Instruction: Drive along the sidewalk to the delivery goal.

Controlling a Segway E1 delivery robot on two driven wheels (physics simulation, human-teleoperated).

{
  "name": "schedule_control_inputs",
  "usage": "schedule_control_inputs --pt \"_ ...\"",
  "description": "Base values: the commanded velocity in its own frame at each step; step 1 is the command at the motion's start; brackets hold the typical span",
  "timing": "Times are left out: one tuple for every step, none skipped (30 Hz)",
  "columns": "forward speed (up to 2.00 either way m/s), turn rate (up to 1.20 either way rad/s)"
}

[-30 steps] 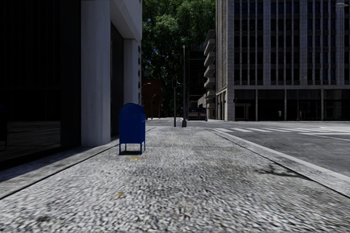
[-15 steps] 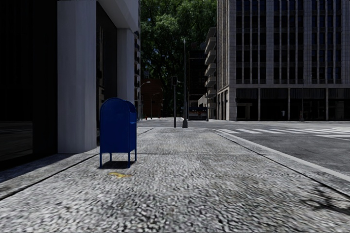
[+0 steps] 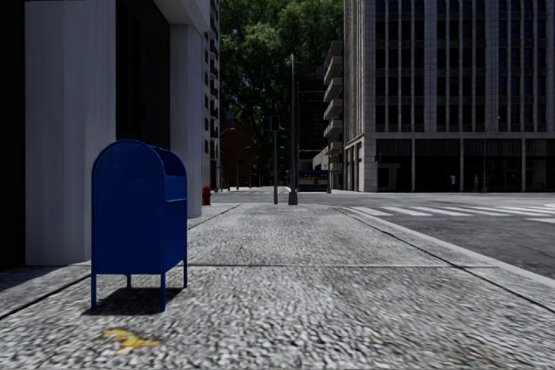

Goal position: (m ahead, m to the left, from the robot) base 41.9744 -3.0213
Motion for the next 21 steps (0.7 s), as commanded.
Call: schedule_control_inputs --pt "2.0 0.0" --pt "2.0 0.0" --pt "2.0 0.0" --pt "2.0 0.0" --pt "2.0 0.0" --pt "2.0 0.0" --pt "2.0 0.0" --pt "2.0 0.0" --pt "2.0 0.0" --pt "2.0 0.0" --pt "2.0 0.0" --pt "2.0 0.0" --pt "2.0 0.0" --pt "2.0 0.0" --pt "2.0 0.0" --pt "2.0 -0.02" --pt "2.0 -0.12" --pt "2.0 -0.12" --pt "2.0 -0.21" --pt "2.0 -0.24" --pt "2.0 -0.25"
